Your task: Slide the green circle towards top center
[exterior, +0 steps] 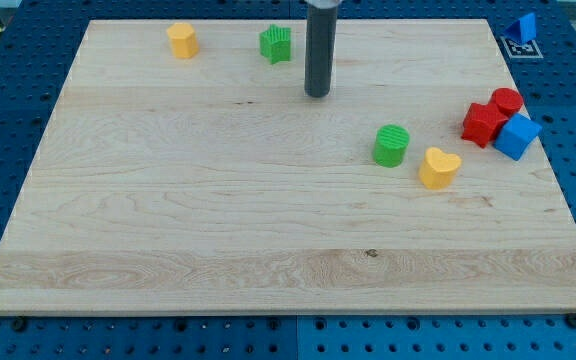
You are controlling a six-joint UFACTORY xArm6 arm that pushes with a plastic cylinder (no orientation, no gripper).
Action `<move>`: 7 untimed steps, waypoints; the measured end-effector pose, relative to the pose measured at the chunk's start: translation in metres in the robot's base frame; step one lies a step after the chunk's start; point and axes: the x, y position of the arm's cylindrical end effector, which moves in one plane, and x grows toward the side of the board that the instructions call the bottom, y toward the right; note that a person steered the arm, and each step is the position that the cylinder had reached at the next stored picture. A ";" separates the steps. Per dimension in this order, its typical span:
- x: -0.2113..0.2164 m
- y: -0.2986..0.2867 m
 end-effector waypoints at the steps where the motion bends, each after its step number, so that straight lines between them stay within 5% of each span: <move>1: 0.055 -0.023; 3: 0.137 0.012; 7: 0.103 0.088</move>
